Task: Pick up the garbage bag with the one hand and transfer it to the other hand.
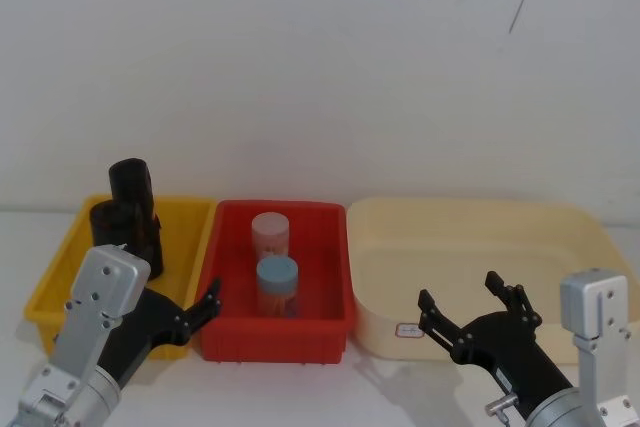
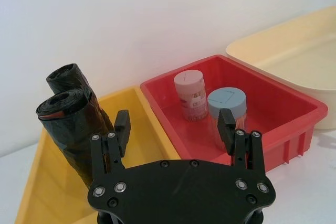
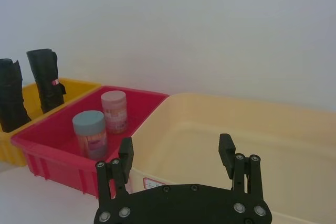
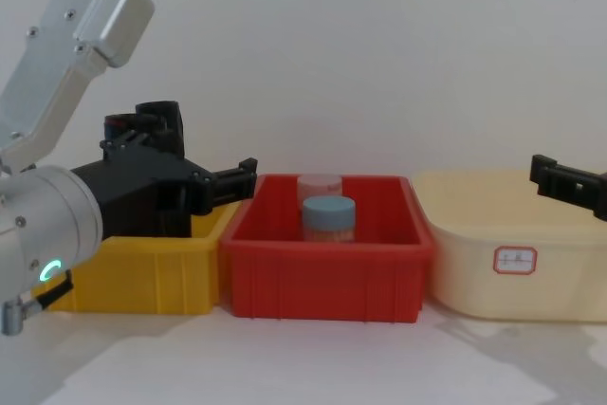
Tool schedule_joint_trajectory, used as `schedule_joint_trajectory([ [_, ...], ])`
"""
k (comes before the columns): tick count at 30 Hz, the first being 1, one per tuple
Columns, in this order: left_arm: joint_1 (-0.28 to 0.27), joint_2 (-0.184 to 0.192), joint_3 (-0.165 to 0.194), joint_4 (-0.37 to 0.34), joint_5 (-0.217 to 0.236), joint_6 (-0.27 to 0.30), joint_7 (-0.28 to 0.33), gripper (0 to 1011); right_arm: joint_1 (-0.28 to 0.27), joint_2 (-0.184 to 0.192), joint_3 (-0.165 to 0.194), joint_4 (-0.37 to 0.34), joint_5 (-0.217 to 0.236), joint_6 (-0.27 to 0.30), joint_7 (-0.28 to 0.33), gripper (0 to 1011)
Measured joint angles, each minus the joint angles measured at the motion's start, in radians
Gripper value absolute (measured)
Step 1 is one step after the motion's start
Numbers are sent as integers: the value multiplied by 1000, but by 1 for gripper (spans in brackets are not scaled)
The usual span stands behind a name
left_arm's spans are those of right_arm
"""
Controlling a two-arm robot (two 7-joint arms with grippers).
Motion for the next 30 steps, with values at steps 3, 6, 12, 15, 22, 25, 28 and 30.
schedule_joint_trajectory([
  [3, 0, 0, 0, 0, 0, 0, 0, 1000, 0, 0, 0, 0, 0, 0, 0, 1001],
  [6, 0, 0, 0, 0, 0, 0, 0, 1000, 0, 0, 0, 0, 0, 0, 0, 1001],
  [12, 0, 0, 0, 0, 0, 0, 0, 1001, 0, 0, 0, 0, 0, 0, 0, 1001],
  [15, 0, 0, 0, 0, 0, 0, 0, 1000, 0, 0, 0, 0, 0, 0, 0, 1001],
  [22, 0, 0, 0, 0, 0, 0, 0, 1000, 0, 0, 0, 0, 0, 0, 0, 1001],
  [25, 0, 0, 0, 0, 1, 0, 0, 1000, 0, 0, 0, 0, 0, 0, 0, 1001],
  [28, 2, 0, -2, 0, 4, -1, 0, 1000, 0, 0, 0, 0, 0, 0, 0, 1001],
  [30, 7, 4, -4, -4, 5, -1, 0, 1000, 0, 0, 0, 0, 0, 0, 0, 1001],
])
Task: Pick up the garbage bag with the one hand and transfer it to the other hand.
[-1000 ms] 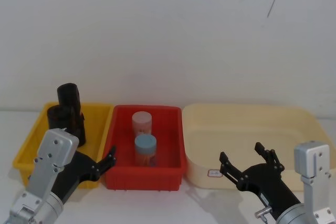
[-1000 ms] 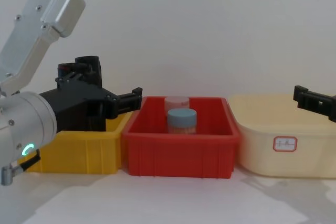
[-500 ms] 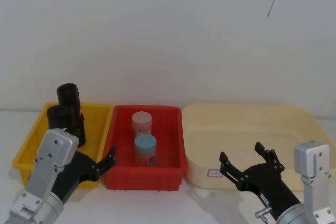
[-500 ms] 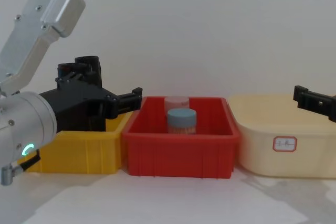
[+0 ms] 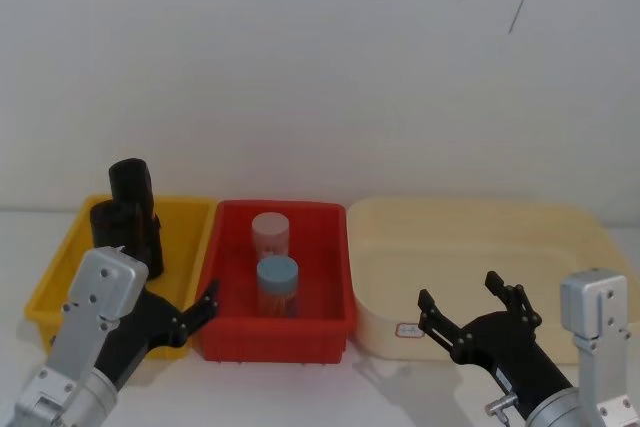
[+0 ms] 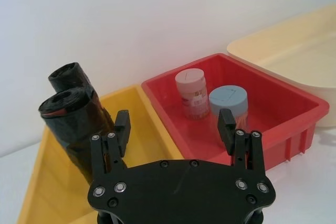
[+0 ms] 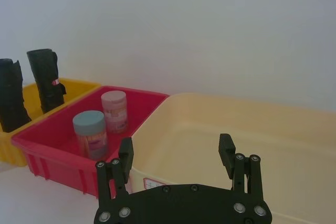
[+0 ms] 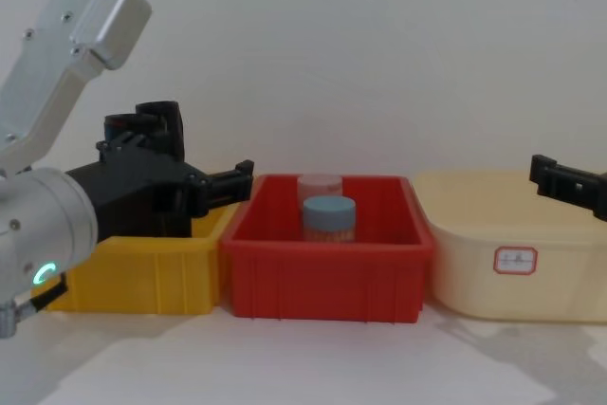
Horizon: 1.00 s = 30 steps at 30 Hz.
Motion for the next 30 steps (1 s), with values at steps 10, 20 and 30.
schedule_joint_trajectory([
  [10, 48, 36, -27, -41, 2, -7, -2, 1000, 0, 0, 0, 0, 0, 0, 0, 1001],
  [20, 96, 65, -74, -75, -14, -9, -1, 1000, 0, 0, 0, 0, 0, 0, 0, 1001],
  [30, 102, 61, -123, -67, -48, -5, 5, 1001, 0, 0, 0, 0, 0, 0, 0, 1001],
])
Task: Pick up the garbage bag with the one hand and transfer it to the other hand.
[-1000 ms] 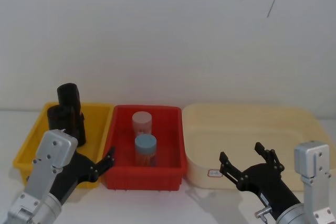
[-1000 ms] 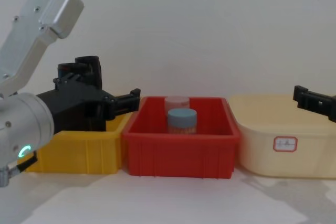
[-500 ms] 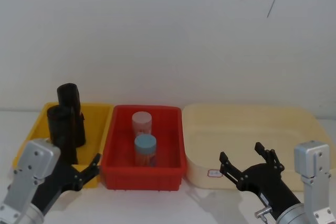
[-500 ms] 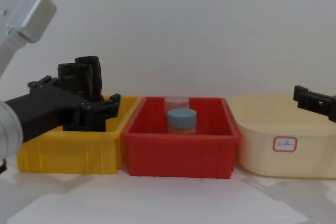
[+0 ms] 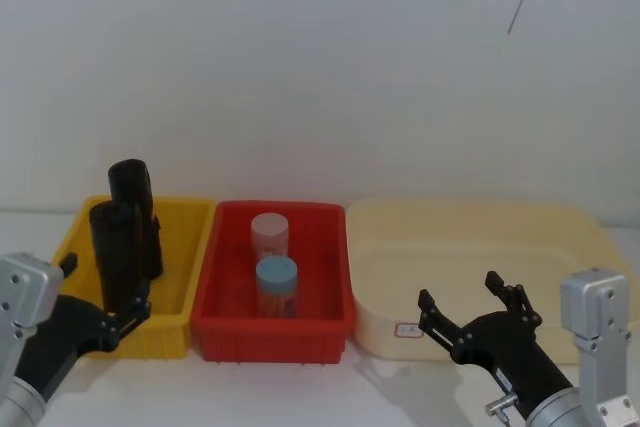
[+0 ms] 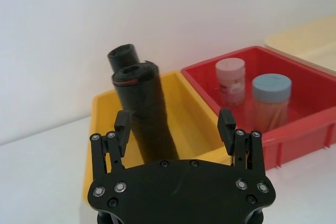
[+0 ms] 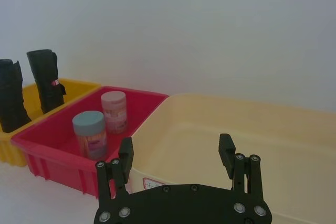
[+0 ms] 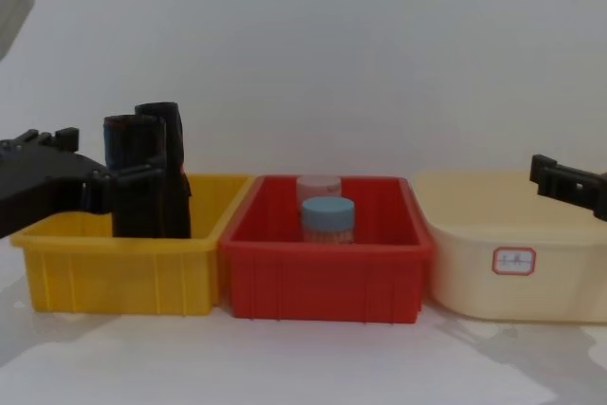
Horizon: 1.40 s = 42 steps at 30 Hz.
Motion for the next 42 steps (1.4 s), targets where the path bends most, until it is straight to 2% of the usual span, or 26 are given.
schedule_joint_trajectory([
  [7, -25, -13, -18, 33, -15, 11, -5, 1000, 0, 0, 0, 0, 0, 0, 0, 1001],
  [24, -112, -56, -22, 144, -27, 18, -47, 1000, 0, 0, 0, 0, 0, 0, 0, 1001],
  [42, -232, -118, -18, 318, -26, -20, -94, 1000, 0, 0, 0, 0, 0, 0, 0, 1001],
])
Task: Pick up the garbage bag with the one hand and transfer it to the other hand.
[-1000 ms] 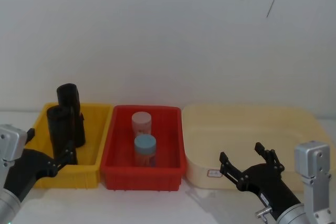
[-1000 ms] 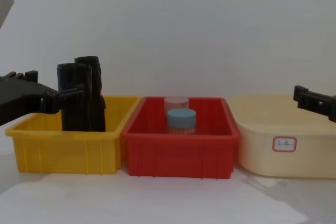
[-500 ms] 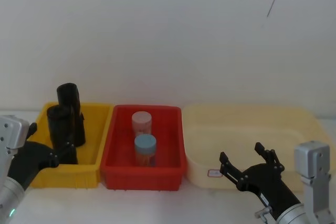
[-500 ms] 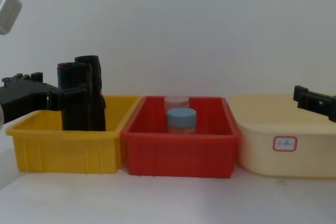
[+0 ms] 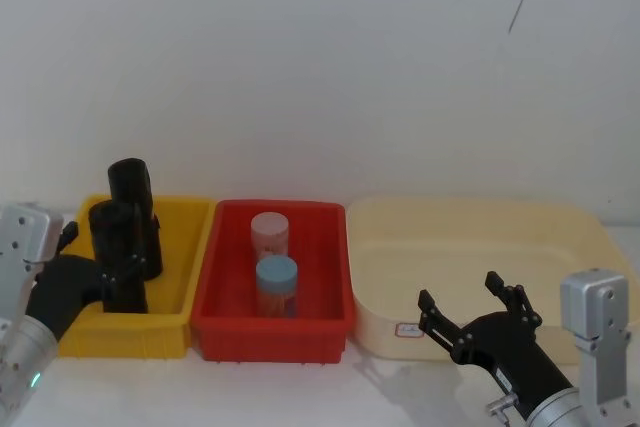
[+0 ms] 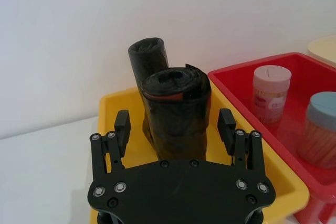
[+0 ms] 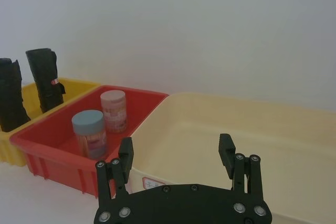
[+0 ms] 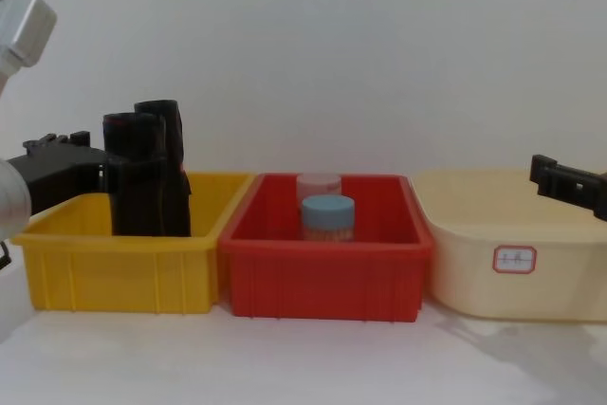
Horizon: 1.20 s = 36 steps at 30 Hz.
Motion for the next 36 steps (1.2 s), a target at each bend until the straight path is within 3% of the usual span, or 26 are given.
schedule_joint_trajectory([
  [8, -52, -26, 4, 78, 5, -16, -18, 979, 0, 0, 0, 0, 0, 0, 0, 1001],
  [12, -79, -42, 5, 121, 6, -20, -28, 907, 0, 0, 0, 0, 0, 0, 0, 1001],
  [17, -99, -57, 4, 153, 4, -24, -40, 739, 0, 0, 0, 0, 0, 0, 0, 1001],
  [24, -110, -68, -2, 172, -3, -26, -55, 567, 0, 0, 0, 0, 0, 0, 0, 1001],
  [36, -119, -68, -11, 159, -26, -39, -123, 506, 0, 0, 0, 0, 0, 0, 0, 1001],
])
